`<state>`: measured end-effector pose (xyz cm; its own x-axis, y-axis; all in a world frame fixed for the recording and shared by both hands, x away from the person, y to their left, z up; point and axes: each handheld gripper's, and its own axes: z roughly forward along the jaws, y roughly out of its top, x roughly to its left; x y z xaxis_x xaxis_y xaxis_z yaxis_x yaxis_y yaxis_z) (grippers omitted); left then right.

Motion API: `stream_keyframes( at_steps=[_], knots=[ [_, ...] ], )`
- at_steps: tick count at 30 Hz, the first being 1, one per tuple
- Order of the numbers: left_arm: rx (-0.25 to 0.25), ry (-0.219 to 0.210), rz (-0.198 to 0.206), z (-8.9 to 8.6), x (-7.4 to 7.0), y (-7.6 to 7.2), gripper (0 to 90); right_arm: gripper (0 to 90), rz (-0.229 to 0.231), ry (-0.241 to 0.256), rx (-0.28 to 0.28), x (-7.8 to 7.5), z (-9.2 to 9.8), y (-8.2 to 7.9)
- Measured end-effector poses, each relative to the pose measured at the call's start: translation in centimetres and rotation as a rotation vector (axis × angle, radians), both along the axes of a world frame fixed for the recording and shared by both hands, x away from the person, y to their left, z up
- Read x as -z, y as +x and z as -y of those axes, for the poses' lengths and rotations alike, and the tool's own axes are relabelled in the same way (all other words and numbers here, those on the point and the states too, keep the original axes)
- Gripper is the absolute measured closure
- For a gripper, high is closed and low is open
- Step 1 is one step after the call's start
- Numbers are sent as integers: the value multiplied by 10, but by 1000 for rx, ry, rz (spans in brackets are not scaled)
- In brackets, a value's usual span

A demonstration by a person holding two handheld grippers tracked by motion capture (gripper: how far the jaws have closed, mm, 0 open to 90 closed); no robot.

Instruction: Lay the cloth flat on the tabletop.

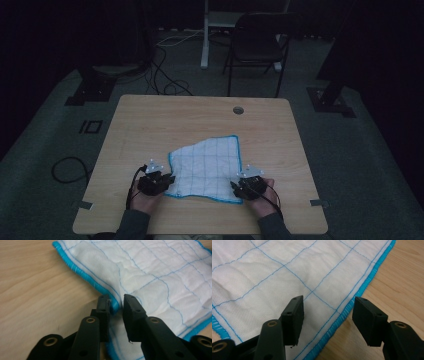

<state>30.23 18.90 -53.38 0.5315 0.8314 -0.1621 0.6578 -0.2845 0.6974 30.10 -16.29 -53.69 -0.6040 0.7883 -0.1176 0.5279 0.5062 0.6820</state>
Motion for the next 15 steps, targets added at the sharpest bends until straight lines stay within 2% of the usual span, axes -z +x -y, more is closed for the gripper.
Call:
stream_keyframes(
  at_steps=[4, 7, 11, 12, 14, 15],
  knots=[
    [-24, 20, -7, -10, -3, -7, 748, 427, -3, -4, 3, 0, 3, -2],
    [-43, 21, 4, -16, -8, -3, 742, 427, -7, -8, 4, -1, 5, -2],
    [-59, 31, 37, -18, -17, 13, 705, 425, -8, -11, 2, -1, 4, -2],
    [-59, 31, 37, -18, -17, 13, 691, 425, -8, -11, 2, -1, 4, -2],
    [-79, 19, 46, -16, -20, 35, 665, 424, -11, -5, 4, -1, 5, -2],
    [-79, 19, 46, -16, -20, 35, 655, 423, -12, -3, 6, -1, 5, -2]
  ],
)
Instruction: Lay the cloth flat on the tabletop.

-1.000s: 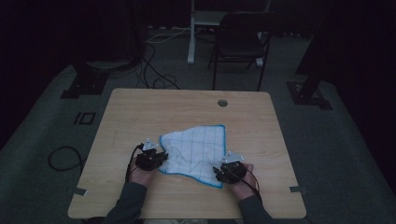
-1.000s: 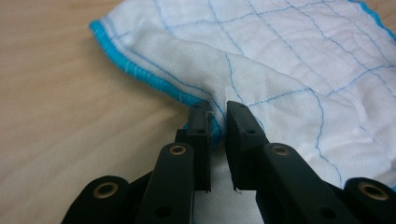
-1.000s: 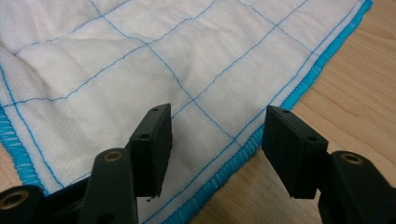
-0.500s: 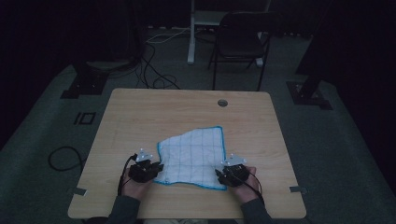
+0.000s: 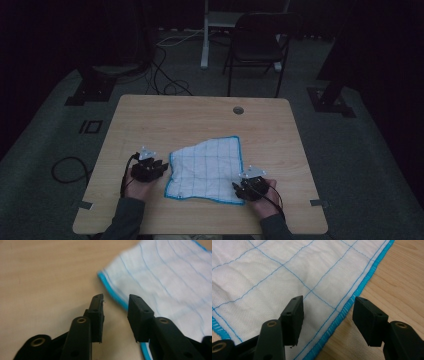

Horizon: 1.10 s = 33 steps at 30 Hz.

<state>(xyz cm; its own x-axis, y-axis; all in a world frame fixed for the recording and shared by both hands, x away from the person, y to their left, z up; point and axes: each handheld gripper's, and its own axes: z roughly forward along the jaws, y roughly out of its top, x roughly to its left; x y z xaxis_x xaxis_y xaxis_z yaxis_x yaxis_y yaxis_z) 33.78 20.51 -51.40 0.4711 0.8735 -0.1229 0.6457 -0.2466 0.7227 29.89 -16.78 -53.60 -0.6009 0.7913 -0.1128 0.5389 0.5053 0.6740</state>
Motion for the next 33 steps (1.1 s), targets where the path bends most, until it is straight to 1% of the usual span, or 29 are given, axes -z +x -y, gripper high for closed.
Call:
stream_keyframes(
  at_steps=[1, 2, 3, 4, 5, 6, 7, 9, 11, 12, 13, 16, 17, 18, 19, 20, 21, 22, 23, 24, 25, 26, 27, 28, 29, 30, 31, 32, 33],
  knots=[
    [6, -13, 1, 4, 0, 16, 639, 422, 0, 2, 0, 0, 0, 0],
    [6, -13, 1, 4, 0, 16, 628, 422, 0, 2, 0, 0, 0, 0],
    [29, -12, 10, 10, -2, 30, 597, 422, 0, 7, 1, 0, 1, 0],
    [29, -12, 10, 10, -2, 30, 582, 422, 0, 7, 1, 0, 1, 0],
    [34, 14, 10, 16, -1, 43, 553, 420, -1, 10, 1, 1, 1, 0],
    [34, 14, 10, 16, -1, 43, 532, 420, -1, 10, 1, 1, 1, 0],
    [22, 23, 0, 19, 1, 52, 518, 418, -3, 14, 1, 1, 2, 1],
    [19, 7, -38, 21, 7, 64, 495, 417, -4, 14, 1, 1, 2, 1],
    [16, -3, -68, 23, 12, 70, 481, 414, -6, 16, 0, 1, 2, 1],
    [16, -3, -68, 23, 12, 70, 482, 414, -6, 16, 0, 1, 2, 1],
    [18, -16, -102, 24, 18, 74, 485, 414, -5, 18, 1, 1, 2, 1],
    [23, -37, -106, 24, 18, 74, 539, 414, -5, 19, 1, 1, 2, 1],
    [20, -14, -91, 26, 15, 70, 699, 413, -6, 20, 2, 1, 2, 1],
    [20, -14, -91, 26, 15, 70, 758, 413, -6, 20, 2, 1, 2, 1],
    [34, -23, -63, 29, 9, 64, 815, 414, -5, 19, 2, 1, 2, 1],
    [34, -23, -63, 29, 9, 64, 835, 414, -5, 19, 2, 1, 2, 1],
    [57, -31, -22, 33, 1, 57, 847, 413, -5, 21, 2, 1, 2, 1],
    [57, -31, -22, 33, 1, 57, 851, 413, -4, 21, 2, 1, 2, 1],
    [98, -31, 22, 42, -10, 45, 853, 413, -4, 21, 2, 1, 2, 1],
    [98, -31, 22, 42, -10, 45, 854, 413, -4, 20, 2, 1, 2, 1],
    [154, -18, 62, 54, -18, 32, 854, 413, -3, 19, 1, 1, 2, 1],
    [154, -18, 62, 54, -18, 32, 854, 413, -3, 19, 1, 1, 2, 1],
    [206, -15, 87, 66, -22, 18, 854, 413, -2, 18, 2, 1, 2, 1],
    [206, -15, 87, 66, -22, 18, 854, 413, -2, 18, 2, 1, 2, 1],
    [261, 0, 90, 79, -20, 5, 854, 413, -2, 20, 3, 1, 2, 1],
    [261, 0, 90, 79, -20, 5, 852, 413, -3, 23, 6, 1, 2, 1],
    [308, 30, 81, 92, -14, -7, 850, 413, -2, 21, 3, 1, 2, 1],
    [308, 30, 81, 92, -14, -7, 846, 413, -2, 21, 3, 1, 2, 1],
    [341, 33, 63, 101, -8, -15, 842, 413, -2, 21, 3, 1, 2, 1]
  ],
)
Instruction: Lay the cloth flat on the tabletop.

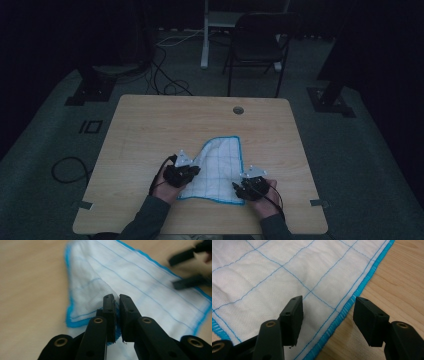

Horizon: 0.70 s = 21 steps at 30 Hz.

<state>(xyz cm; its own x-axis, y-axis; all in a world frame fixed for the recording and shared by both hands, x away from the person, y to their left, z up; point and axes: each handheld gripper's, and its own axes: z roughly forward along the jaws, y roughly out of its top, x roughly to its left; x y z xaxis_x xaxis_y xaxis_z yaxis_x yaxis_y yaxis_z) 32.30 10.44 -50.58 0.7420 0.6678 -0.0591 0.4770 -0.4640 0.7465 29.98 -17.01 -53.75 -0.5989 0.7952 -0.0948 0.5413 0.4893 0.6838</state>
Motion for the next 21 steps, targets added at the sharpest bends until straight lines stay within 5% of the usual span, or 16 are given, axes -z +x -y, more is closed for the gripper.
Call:
stream_keyframes(
  at_steps=[5, 8, 11, 12, 15, 21],
  knots=[
    [80, 15, -73, 14, 13, -13, 764, 412, -1, 1, 0, 0, 0, 0],
    [90, 5, -53, 14, 9, -17, 731, 412, 1, 0, 0, 0, 0, 0],
    [64, -11, -14, 8, 1, -17, 713, 412, 1, -1, 1, 0, 0, 0],
    [9, -20, 13, -1, -7, -13, 698, 412, 2, 0, 1, 0, 0, 0],
    [-95, -23, -19, -18, -9, 2, 657, 411, 2, 0, 0, 0, 0, 0],
    [-115, -12, -67, -22, 1, 14, 603, 411, 2, 2, 0, 0, 0, 0]
  ],
)
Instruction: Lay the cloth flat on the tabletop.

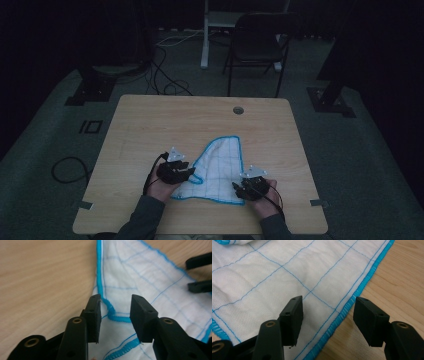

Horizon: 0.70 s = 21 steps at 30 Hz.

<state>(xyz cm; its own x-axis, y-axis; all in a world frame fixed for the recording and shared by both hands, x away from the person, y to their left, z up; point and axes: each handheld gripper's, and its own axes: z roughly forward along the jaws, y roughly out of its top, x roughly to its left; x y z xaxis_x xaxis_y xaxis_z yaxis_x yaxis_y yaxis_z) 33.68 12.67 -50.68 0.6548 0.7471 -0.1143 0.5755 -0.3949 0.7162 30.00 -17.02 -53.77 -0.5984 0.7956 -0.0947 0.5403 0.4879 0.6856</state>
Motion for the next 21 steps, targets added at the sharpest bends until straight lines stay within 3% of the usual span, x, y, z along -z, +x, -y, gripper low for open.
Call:
stream_keyframes(
  at_steps=[3, 7, 12, 21],
  knots=[
    [-8, 19, -50, 6, 12, 6, 626, 411, 2, -2, 2, 0, 0, 0],
    [-9, 43, -38, 6, 12, 9, 862, 411, 2, -1, 2, 0, 0, -1],
    [-32, 59, -6, -3, 2, 19, 886, 412, 3, -3, 1, 0, 0, 0],
    [-165, 71, 55, -37, -19, 61, 890, 412, 1, -1, 0, 0, 0, 0]
  ],
)
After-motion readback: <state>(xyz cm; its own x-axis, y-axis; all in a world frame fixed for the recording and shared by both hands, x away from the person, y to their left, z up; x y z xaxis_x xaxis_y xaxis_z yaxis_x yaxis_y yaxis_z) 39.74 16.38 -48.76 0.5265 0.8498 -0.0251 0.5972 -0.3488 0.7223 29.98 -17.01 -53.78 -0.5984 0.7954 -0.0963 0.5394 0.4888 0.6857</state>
